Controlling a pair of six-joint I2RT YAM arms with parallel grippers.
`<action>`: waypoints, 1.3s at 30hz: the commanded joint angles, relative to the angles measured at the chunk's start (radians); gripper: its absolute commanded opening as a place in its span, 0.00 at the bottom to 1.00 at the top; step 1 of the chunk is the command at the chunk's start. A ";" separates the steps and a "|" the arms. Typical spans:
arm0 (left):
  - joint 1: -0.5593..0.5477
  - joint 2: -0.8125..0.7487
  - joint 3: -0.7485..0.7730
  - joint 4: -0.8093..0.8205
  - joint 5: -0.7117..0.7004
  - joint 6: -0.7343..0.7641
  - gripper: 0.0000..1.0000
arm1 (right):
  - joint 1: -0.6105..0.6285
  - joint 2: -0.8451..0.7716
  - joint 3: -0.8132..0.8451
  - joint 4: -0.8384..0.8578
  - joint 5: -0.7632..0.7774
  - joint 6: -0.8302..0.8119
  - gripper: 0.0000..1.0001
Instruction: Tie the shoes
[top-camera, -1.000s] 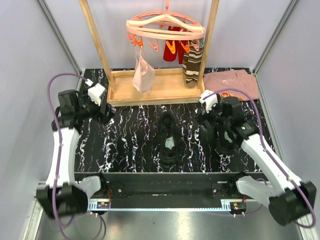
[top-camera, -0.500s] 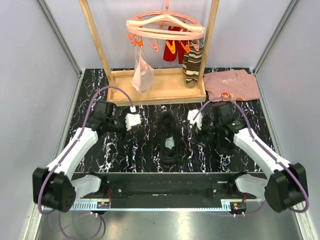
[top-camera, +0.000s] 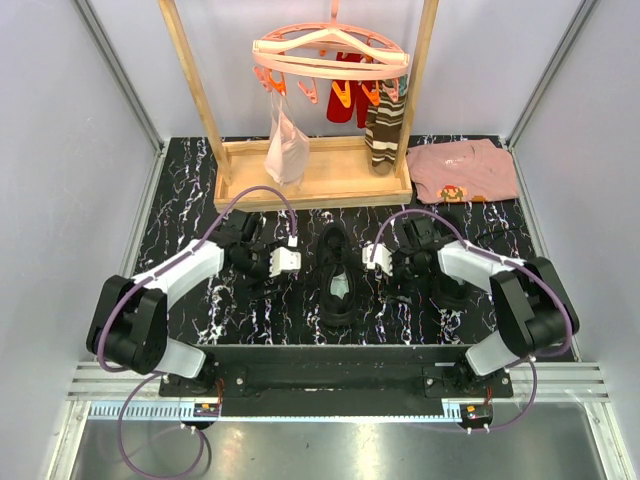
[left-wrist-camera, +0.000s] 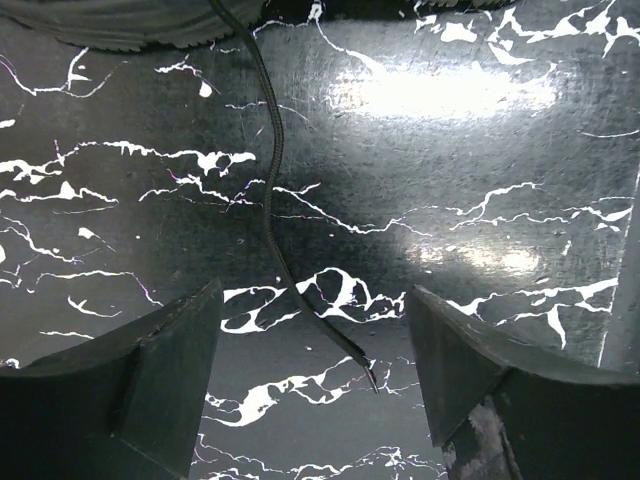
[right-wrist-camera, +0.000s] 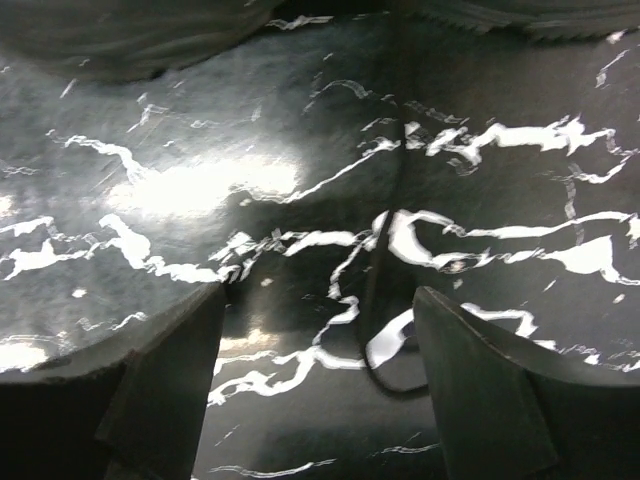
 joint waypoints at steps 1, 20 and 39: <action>-0.010 0.016 0.046 0.040 -0.012 0.029 0.75 | 0.004 0.056 0.077 0.063 0.024 0.013 0.76; -0.150 0.171 0.098 0.118 -0.197 -0.030 0.60 | 0.007 0.042 0.085 -0.013 0.127 0.025 0.00; -0.023 0.168 0.064 -0.002 -0.349 0.142 0.00 | 0.005 0.021 0.035 -0.012 0.210 0.018 0.00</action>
